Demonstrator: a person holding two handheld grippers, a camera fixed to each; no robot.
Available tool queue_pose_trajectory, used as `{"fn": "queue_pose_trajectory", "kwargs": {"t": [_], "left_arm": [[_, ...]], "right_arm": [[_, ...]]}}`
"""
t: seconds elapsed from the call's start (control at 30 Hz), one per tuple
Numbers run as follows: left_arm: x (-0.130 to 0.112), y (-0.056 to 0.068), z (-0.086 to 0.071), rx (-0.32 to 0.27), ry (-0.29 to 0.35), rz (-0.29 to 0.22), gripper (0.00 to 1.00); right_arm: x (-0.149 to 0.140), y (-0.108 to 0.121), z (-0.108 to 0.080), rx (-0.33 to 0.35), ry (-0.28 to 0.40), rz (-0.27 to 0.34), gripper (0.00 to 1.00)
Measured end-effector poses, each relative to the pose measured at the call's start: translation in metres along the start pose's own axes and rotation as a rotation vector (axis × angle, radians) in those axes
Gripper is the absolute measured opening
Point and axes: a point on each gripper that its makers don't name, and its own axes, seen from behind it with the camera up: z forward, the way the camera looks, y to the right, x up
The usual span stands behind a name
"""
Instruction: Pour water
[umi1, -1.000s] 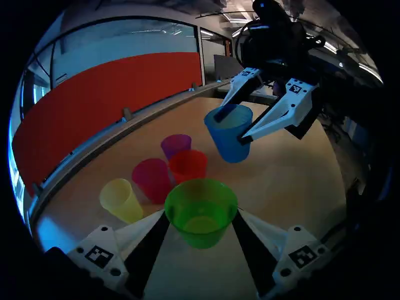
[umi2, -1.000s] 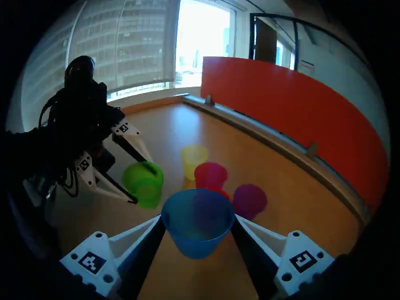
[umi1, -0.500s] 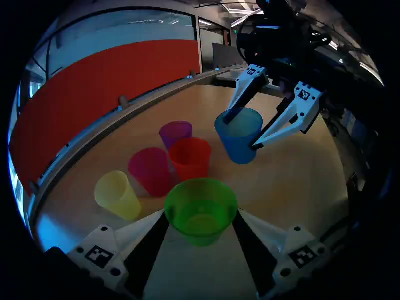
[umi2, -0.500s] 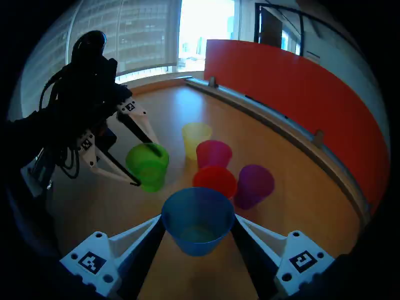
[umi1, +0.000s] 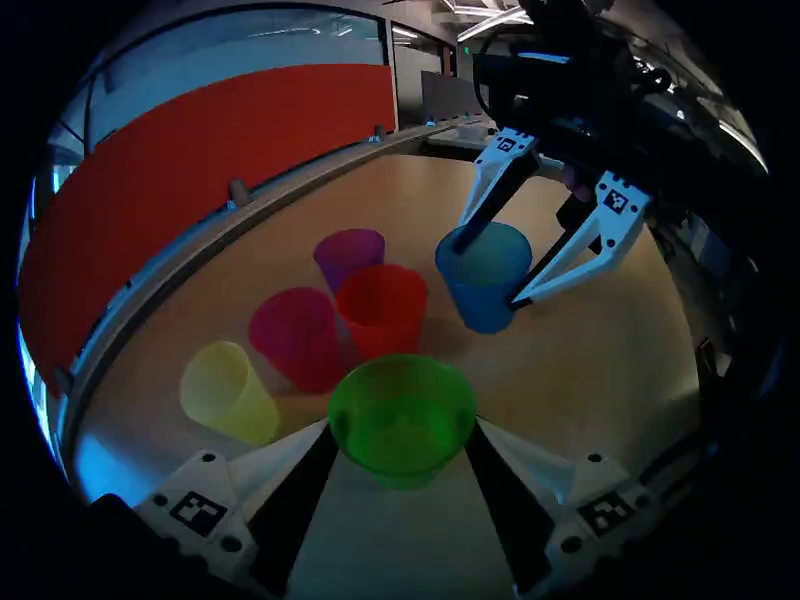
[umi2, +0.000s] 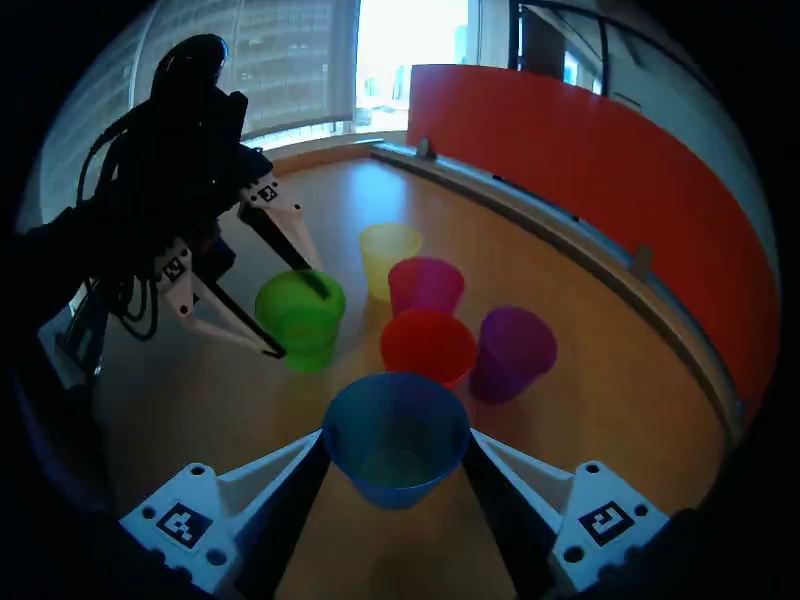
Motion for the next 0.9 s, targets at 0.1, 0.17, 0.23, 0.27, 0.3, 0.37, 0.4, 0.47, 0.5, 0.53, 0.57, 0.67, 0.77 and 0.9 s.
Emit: {"fn": "queue_pose_trajectory", "kwargs": {"t": [0.1,0.17,0.23,0.27,0.3,0.37,0.4,0.47,0.5,0.53,0.57,0.67,0.77,0.9], "left_arm": [[-0.001,-0.001,0.003,-0.003,-0.003,-0.004,0.85],[-0.001,-0.002,0.004,-0.003,-0.004,-0.005,0.85],[-0.002,-0.003,0.006,-0.002,-0.005,-0.006,0.85],[-0.002,-0.003,0.007,-0.001,-0.005,-0.007,0.85],[-0.002,-0.004,0.007,-0.001,-0.006,-0.007,0.85],[-0.003,-0.005,0.009,0.001,-0.007,-0.009,0.85],[-0.003,-0.006,0.01,0.001,-0.007,-0.011,0.86],[-0.004,-0.006,0.012,0.001,-0.008,-0.014,0.85],[-0.004,-0.006,0.013,0.0,-0.008,-0.016,0.85],[-0.005,-0.006,0.014,-0.002,-0.009,-0.017,0.86],[-0.005,-0.006,0.015,-0.003,-0.01,-0.018,0.85],[-0.006,-0.006,0.016,-0.007,-0.008,-0.022,0.85],[-0.007,-0.007,0.016,-0.009,-0.005,-0.029,0.85],[-0.01,-0.008,0.015,-0.01,-0.003,-0.034,0.85]], "right_arm": [[-0.003,-0.001,0.003,0.005,-0.002,0.002,0.92],[-0.004,-0.001,0.005,0.006,-0.003,0.004,0.92],[-0.005,0.0,0.007,0.006,-0.003,0.006,0.92],[-0.006,0.0,0.007,0.007,-0.003,0.007,0.92],[-0.006,0.0,0.008,0.007,-0.003,0.008,0.92],[-0.008,0.0,0.01,0.007,-0.004,0.01,0.92],[-0.008,-0.001,0.011,0.007,-0.005,0.011,0.92],[-0.009,0.0,0.012,0.007,-0.005,0.012,0.92],[-0.01,0.0,0.012,0.007,-0.006,0.013,0.92],[-0.01,0.0,0.013,0.007,-0.006,0.013,0.92],[-0.011,0.0,0.013,0.007,-0.006,0.014,0.92],[-0.012,0.001,0.014,0.006,-0.007,0.016,0.92],[-0.013,0.002,0.015,0.004,-0.007,0.018,0.92],[-0.014,0.001,0.017,0.004,-0.007,0.022,0.92]]}}
